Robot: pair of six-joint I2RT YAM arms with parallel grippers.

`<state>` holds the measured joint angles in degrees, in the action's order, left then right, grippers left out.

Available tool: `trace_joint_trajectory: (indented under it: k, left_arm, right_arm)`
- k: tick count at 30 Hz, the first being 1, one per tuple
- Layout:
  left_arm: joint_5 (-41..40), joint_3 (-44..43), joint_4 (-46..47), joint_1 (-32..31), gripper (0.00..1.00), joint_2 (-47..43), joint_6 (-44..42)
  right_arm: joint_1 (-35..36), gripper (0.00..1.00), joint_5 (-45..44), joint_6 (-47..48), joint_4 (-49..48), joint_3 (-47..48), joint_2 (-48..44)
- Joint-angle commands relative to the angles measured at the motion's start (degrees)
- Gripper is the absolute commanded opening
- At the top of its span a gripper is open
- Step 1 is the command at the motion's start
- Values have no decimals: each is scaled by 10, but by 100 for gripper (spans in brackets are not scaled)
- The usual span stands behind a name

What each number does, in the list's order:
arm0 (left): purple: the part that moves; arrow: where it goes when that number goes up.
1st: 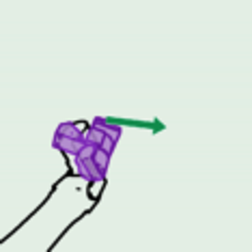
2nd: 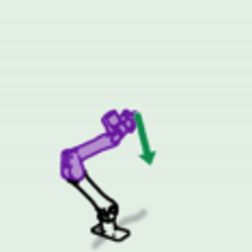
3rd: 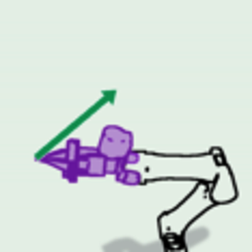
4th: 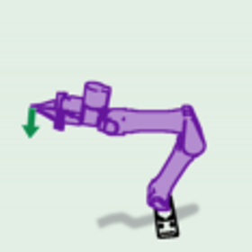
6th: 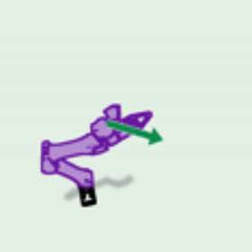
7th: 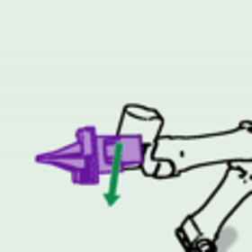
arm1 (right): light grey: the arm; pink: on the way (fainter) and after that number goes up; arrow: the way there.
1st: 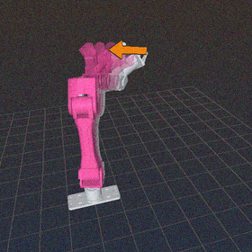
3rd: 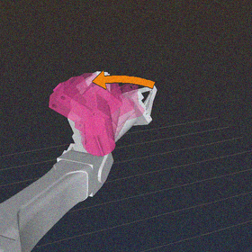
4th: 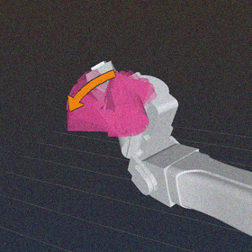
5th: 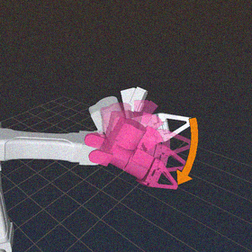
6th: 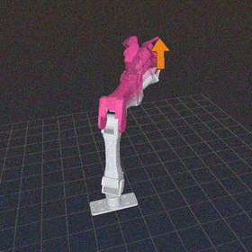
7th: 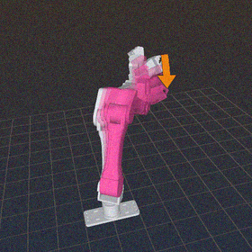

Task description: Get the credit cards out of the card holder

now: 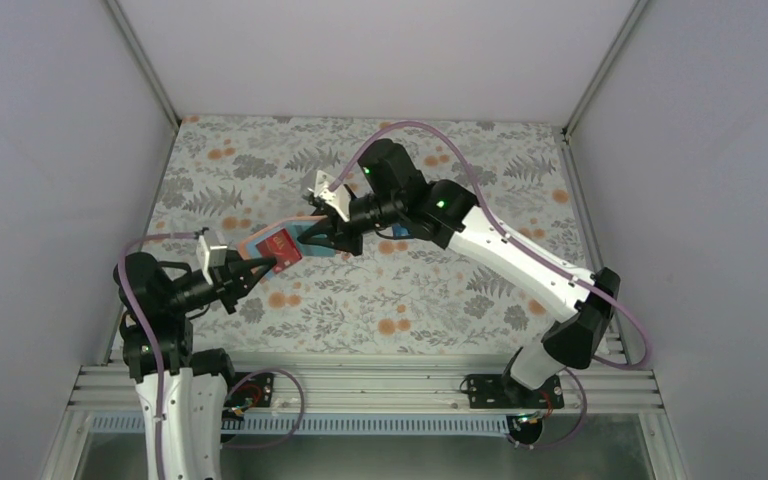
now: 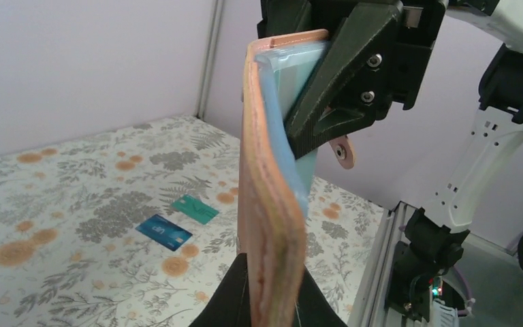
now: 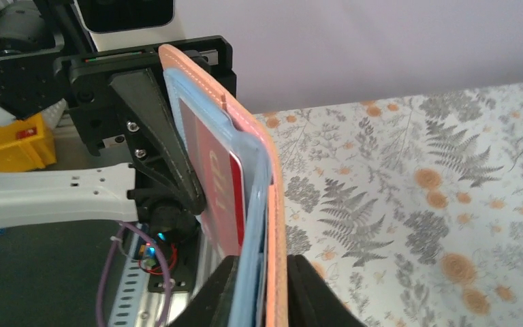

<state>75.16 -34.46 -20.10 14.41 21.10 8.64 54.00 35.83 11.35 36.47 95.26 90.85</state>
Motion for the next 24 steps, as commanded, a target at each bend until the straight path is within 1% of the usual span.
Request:
trace_joint_trajectory:
  k: [1, 3, 4, 6, 9, 10, 12, 14, 16, 17, 19, 21, 24]
  left_arm:
    - [23, -13, -22, 3, 3, 8, -25]
    - [-10, -9, -13, 3, 2, 10, -3]
    - [-33, -6, -12, 3, 2, 12, 9]
    - [-90, 4, -13, 3, 2, 15, 32]
    - [-164, 33, -12, 6, 2, 12, 60]
    - [-181, 45, -12, 8, 2, 10, 70]
    - [-199, 70, -6, 13, 2, 3, 98]
    - [-188, 86, 14, 14, 2, -5, 121]
    - [-178, 98, 28, 15, 2, -19, 131]
    - [-176, 103, 30, 15, 2, -26, 130]
    - [-163, 110, 40, 15, 2, -38, 129]
    - [-143, 112, 51, 15, 3, -46, 128]
    - [-104, 115, 74, 15, 2, -56, 129]
  right_arm:
    - [-3, 24, -36, -6, -33, -12, -15]
    - [-22, 30, -71, -28, -34, -11, -23]
    - [-32, 35, -82, -37, -33, -10, -27]
    - [-54, 41, -100, -53, -35, -12, -42]
    - [-76, 42, -133, -73, -48, -24, -64]
    - [-77, 42, -155, -78, -51, -27, -67]
    - [-75, 40, -155, -88, -49, -27, -62]
    - [-61, 39, -96, -86, -64, -42, -54]
    - [-31, 39, -5, -68, -111, -74, -55]
    - [-16, 39, 55, -63, -139, -87, -53]
    - [-1, 39, 136, -65, -177, -94, -40]
    - [-2, 38, 142, -72, -198, -94, -24]
    - [-12, 37, 132, -72, -188, -84, 11]
